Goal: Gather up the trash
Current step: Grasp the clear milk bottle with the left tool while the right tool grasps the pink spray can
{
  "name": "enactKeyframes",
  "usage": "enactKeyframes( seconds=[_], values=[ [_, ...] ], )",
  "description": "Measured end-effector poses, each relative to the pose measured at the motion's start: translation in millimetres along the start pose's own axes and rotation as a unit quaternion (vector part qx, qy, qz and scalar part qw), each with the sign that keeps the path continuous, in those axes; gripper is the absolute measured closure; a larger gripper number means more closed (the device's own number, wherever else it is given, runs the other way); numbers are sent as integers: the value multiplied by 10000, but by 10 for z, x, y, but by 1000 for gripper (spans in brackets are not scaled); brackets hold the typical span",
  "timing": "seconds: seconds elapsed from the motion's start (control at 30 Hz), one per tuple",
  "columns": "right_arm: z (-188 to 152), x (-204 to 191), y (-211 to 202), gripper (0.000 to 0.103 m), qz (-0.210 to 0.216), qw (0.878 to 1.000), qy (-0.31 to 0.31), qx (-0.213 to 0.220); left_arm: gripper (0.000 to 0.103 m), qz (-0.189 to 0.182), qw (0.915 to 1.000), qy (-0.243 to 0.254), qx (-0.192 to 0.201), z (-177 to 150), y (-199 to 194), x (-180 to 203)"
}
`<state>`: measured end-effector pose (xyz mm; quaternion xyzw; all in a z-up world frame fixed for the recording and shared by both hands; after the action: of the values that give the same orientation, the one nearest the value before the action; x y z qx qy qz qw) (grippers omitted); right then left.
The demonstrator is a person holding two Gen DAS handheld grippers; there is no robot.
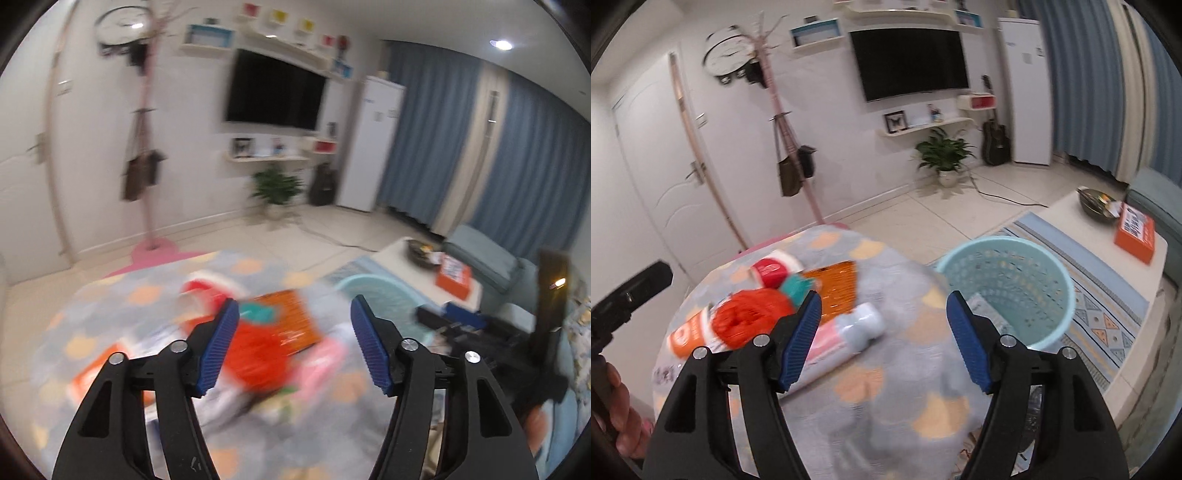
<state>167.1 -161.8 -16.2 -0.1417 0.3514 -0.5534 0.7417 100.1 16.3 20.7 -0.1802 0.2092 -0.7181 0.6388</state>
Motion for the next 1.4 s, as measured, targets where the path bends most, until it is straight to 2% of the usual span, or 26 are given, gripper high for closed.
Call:
enactKeyframes(
  seconds=[0.13,0.33,0.4,0.5,0.67,0.93,1.13,1.27,1.37,1.4],
  values=[
    [-133,-242,64,36,111,9997,-152,-141,32,523,9975,-352,-318,-368,-189,-617],
    [-374,-512,212,36,147,9985,-338,-403,28,957,9881,-694,-981,-950,-212,-1321],
    [-444,-574,298,36,75,9981,-340,-517,28,895,9857,-795,-1188,-1137,-171,-1491],
    [-540,-604,474,36,-67,9966,-217,-797,28,611,9827,-987,-1440,-1392,-79,-1650],
    [-621,-600,739,36,-336,9928,165,-1140,28,102,9833,-1044,-1485,-1522,-107,-1628],
    [-714,-584,1007,29,-493,9850,606,-1540,26,-327,9818,-455,-1813,-1722,-238,-1317],
    [-792,-530,1168,26,-410,9776,954,-1829,26,-449,9789,-195,-1986,-1806,-250,-1076],
    [-868,-513,1175,26,-404,9767,877,-1918,26,-420,9778,-150,-2049,-1811,-200,-936],
    [-912,-491,1086,30,-368,9774,739,-1945,27,-311,9769,-133,-2109,-1808,-131,-855],
    [-919,-483,1054,35,-333,9776,699,-1959,27,-293,9768,-148,-2115,-1806,-113,-834]
  ],
)
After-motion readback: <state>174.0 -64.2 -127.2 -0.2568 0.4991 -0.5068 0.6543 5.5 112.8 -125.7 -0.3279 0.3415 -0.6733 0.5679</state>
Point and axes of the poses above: each gripper's, at about its wrist camera, not at the fingertips, and y roughly the way its jaws point, x to its right, z to its top, the point moved 3 cm from there along y, roughly the way its jaws point, and after that the axes turned 12 degrees about y, right-handed, at the moved point
